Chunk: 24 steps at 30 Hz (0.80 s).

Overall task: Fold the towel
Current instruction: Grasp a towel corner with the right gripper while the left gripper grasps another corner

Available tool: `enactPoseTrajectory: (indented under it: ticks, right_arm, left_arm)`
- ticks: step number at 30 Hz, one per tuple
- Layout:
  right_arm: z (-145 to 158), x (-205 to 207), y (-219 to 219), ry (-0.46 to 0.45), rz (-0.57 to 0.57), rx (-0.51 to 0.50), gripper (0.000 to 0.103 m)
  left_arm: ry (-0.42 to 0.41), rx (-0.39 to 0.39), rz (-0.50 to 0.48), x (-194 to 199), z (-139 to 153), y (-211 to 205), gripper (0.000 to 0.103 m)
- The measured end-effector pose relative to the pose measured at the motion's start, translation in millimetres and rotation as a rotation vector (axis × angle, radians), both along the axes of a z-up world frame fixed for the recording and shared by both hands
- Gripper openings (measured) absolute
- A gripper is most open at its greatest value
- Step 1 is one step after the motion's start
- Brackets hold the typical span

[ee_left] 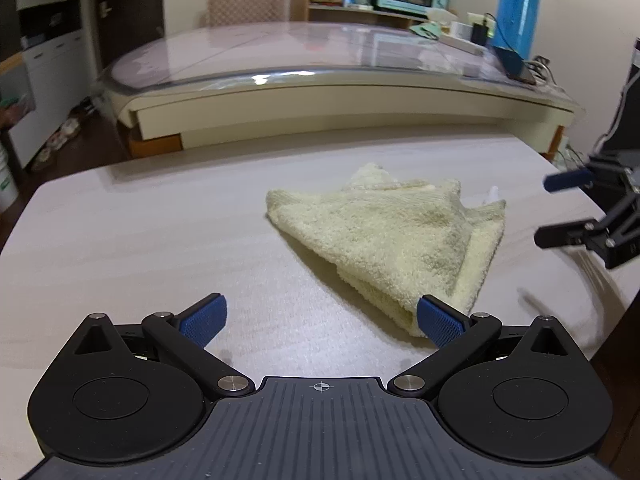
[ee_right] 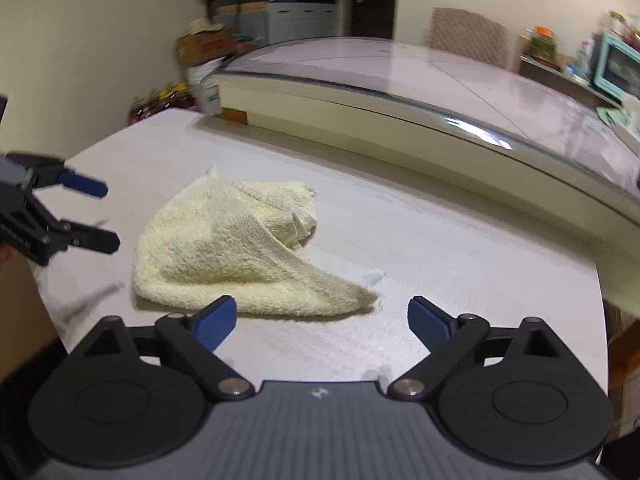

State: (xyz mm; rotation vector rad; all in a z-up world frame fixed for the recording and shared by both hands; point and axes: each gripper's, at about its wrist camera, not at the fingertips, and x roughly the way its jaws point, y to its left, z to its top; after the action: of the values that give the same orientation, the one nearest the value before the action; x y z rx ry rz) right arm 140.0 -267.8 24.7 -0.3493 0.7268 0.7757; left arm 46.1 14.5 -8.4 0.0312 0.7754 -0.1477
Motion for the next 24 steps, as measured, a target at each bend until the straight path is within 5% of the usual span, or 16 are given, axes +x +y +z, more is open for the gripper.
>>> enactPoseTrajectory:
  ticks: [7, 21, 24]
  right_arm:
    - [-7.7, 31.1, -0.7, 0.024, 0.134, -0.031, 0.060]
    - [-14.4, 44.0, 13.9, 0.020, 0.360, -0.128, 0.052]
    - [-15.3, 48.3, 14.4, 0.041, 0.371, -0.133, 0.037]
  left_arm:
    - [-0.021, 0.024, -0.093, 6.7, 2.9, -0.7, 0.103]
    - [0.001, 0.060, -0.224, 22.8, 6.0, 2.7, 0.103]
    - [0.000, 0.071, -0.243, 28.7, 9.7, 5.6, 0.103]
